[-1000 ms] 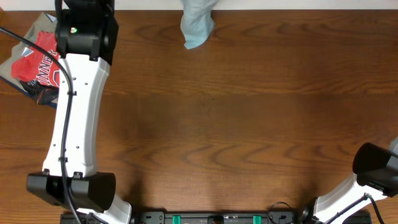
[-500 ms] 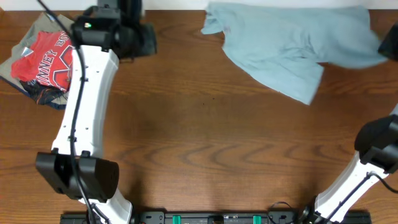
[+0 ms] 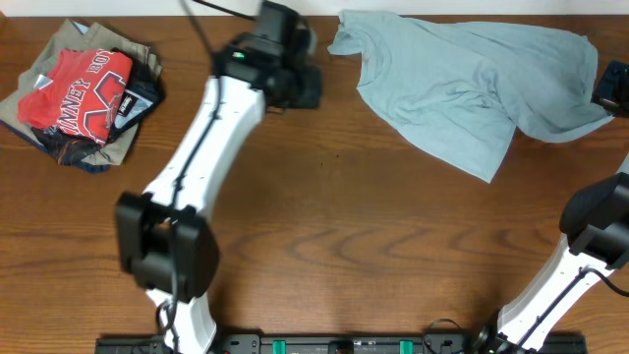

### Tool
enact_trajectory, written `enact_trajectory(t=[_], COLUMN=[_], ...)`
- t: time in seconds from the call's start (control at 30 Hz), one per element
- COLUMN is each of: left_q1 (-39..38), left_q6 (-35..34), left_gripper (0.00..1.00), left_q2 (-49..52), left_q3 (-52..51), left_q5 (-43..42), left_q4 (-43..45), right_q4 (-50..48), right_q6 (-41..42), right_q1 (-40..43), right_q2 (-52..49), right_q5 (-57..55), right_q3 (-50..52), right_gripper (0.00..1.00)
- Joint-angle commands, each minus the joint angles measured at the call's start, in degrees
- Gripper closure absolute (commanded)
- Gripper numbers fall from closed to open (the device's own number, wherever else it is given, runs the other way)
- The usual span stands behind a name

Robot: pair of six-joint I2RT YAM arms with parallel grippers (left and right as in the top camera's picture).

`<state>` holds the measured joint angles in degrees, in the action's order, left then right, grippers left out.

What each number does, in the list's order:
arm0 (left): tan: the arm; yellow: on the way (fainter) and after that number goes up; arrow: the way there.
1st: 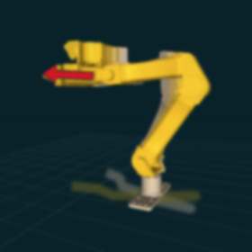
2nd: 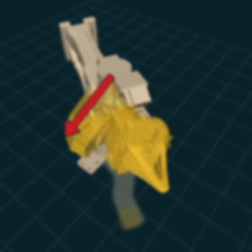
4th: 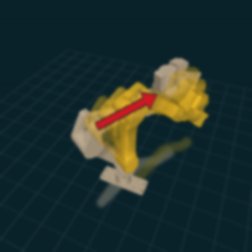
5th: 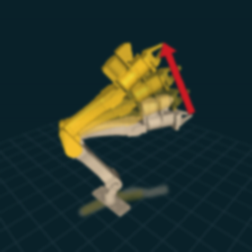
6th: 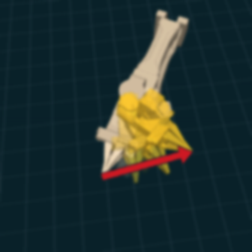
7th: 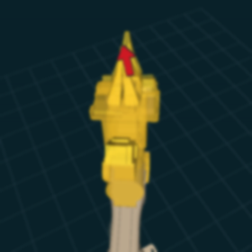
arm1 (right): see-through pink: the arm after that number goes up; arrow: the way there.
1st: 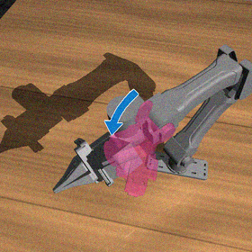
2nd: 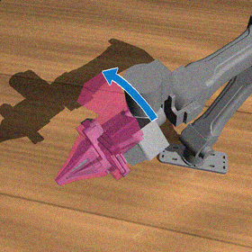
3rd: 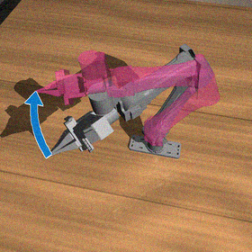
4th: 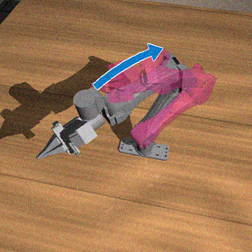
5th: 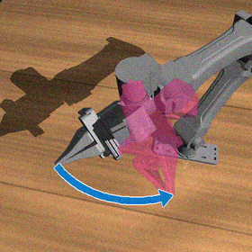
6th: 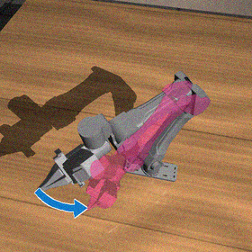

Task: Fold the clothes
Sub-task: 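Lay the shirt down on the table's far side with both grippers, then drag the shirt's left side leftward with the left gripper to flatten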

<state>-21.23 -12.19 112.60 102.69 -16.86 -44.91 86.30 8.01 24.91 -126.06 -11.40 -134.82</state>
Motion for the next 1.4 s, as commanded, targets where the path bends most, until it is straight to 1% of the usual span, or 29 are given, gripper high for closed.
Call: enact_trajectory(t=[0.0, 0.1, 0.3, 0.47, 0.57, 0.93, 1.03, 1.07, 1.1, 1.13, 1.2, 1.23, 1.27, 1.37], left_q1=[-3.2, -5.8, -10.5, -14.1, -15.5, -17.1, -17.3, -17.3, -17.3, -17.3, -17.3, -17.2, -17.0, -15.9], left_q6=[-2.1, -2.8, -6.9, -7.7, -9.3, -19.5, -21.6, -22.6, -23.4, -23.8, -23.7, -23.7, -23.7, -23.7], left_gripper=[0.56, 0.43, 0.37, 0.37, 0.36, 0.36, 0.36, 0.38, 0.50, 0.66, 0.85, 0.92, 0.94, 0.94], left_q2=[4.8, 8.1, 14.5, 18.8, 21.0, 26.6, 27.7, 28.2, 28.5, 28.7, 28.8, 28.8, 28.8, 28.7], left_q3=[-0.6, -0.6, -0.6, -0.6, -0.6, -0.6, -0.6, -0.6, -0.6, -0.6, -0.6, -0.6, -0.6, -0.6], left_q5=[-1.3, -4.0, -5.0, -5.0, -5.0, -5.0, -5.0, -5.0, -5.0, -4.8, -3.5, -2.7, -2.3, -2.4], left_q4=[2.4, 5.6, 13.2, 19.3, 22.7, 35.7, 37.9, 38.2, 38.3, 38.2, 38.1, 38.1, 38.2, 37.4], right_q4=[0.1, 0.1, 0.1, 0.1, 0.1, 0.5, 0.5, 0.5, 0.5, 0.5, 0.5, 0.5, 0.5, 0.5], right_q6=[-0.8, -0.8, -0.8, -0.8, -0.8, -0.8, -0.8, -0.8, -0.8, -0.8, -0.8, -0.8, -0.8, -0.8], right_q1=[0.5, 0.5, 0.6, 0.6, 0.6, 0.6, 0.6, 0.6, 0.6, 0.6, 0.7, 0.7, 0.6, 0.7], right_q2=[-0.1, -0.1, -0.1, -0.1, -0.1, -0.1, -0.1, -0.1, -0.1, -0.1, -0.1, -0.1, -0.1, -0.1], right_q5=[-1.3, -1.2, -1.2, -1.2, -1.2, -0.9, -0.4, -0.4, -0.4, -0.4, -0.4, -0.4, -0.4, -0.4], right_q3=[-0.3, -0.3, -0.3, -0.3, -0.3, -0.3, -0.3, -0.3, -0.3, -0.3, -0.3, -0.3, -0.3, -0.3], right_gripper=[0.99, 0.99, 0.99, 0.99, 0.99, 0.99, 0.99, 0.99, 0.99, 0.99, 0.99, 0.99, 0.99, 0.99])
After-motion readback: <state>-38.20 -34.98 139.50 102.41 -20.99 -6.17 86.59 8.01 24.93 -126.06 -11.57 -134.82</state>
